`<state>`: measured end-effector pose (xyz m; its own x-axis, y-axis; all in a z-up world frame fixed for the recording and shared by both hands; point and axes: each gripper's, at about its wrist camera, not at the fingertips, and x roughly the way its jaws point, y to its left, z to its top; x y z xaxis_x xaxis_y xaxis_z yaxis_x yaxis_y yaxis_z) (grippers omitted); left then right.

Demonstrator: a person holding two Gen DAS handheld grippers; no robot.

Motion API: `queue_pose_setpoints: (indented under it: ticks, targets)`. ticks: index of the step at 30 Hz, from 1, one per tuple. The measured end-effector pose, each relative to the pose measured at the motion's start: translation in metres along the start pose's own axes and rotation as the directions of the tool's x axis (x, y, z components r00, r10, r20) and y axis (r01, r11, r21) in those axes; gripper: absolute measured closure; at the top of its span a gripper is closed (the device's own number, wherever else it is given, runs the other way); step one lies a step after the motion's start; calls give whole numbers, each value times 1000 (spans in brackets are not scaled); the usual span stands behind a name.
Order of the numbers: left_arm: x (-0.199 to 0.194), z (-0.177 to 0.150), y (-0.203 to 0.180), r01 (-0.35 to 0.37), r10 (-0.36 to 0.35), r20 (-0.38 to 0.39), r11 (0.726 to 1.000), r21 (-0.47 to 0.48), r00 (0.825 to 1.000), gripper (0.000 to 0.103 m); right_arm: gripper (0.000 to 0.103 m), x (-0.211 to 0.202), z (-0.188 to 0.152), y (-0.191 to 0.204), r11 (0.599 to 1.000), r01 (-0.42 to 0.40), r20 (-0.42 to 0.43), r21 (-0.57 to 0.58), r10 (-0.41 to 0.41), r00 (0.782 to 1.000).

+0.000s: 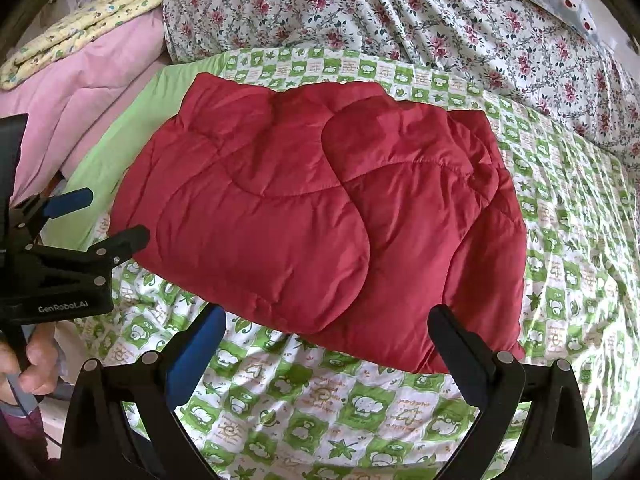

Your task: Fold large clothes

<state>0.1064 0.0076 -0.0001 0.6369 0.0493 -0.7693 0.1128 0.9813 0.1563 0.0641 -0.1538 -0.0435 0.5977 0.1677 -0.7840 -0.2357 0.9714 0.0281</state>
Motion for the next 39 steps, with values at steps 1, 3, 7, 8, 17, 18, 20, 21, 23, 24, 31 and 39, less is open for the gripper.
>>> queue_pose_setpoints:
  ticks: [1,3,7,8,17,18,20,21,23,24,31,39]
  targets:
    - [0,0,0,0,0,0,1000,0,1000,0,1,0,0,0,1000,0,0,-1,0,1000]
    - [0,0,-1,-2,2,1,1000,1,1000,0,1,0,0,0,1000,-2,1,0,2,1000]
    - [0,1,-1,-3,3,1,1000,2,1000,0,1,-2,1,1,1000,-2,3,-3,2,1000]
    - [0,1,-1,-2,2,1,1000,3,1000,0,1,-2,2,2,1000,-2,3,-4,2,1000]
    - [0,1,-1,-3,3,1,1000,4,1000,0,1,-4,5,2,1000,-7,5,-5,7,1000]
    - [0,1,-1,-3,3,1,1000,4,1000,0,1,-4,4,1,1000,-6,6,-4,6,1000]
    - [0,2,-1,-4,4,2,1000,5,1000,0,1,-4,5,2,1000,-8,7,-5,8,1000]
    - [0,2,-1,-5,5,3,1000,6,1000,0,1,-4,6,1,1000,-9,7,-7,9,1000]
    - [1,4,-1,-6,6,5,1000,8,1000,0,1,-5,7,1,1000,-9,8,-7,9,1000]
    - [1,5,-1,-4,4,5,1000,7,1000,0,1,-5,7,1,1000,-10,8,-8,10,1000]
    - [1,6,-1,-6,6,7,1000,13,1000,0,1,-5,8,0,1000,-8,11,-7,8,1000]
    - [-1,7,-3,-6,6,9,1000,12,1000,0,1,-5,8,0,1000,-8,11,-7,8,1000]
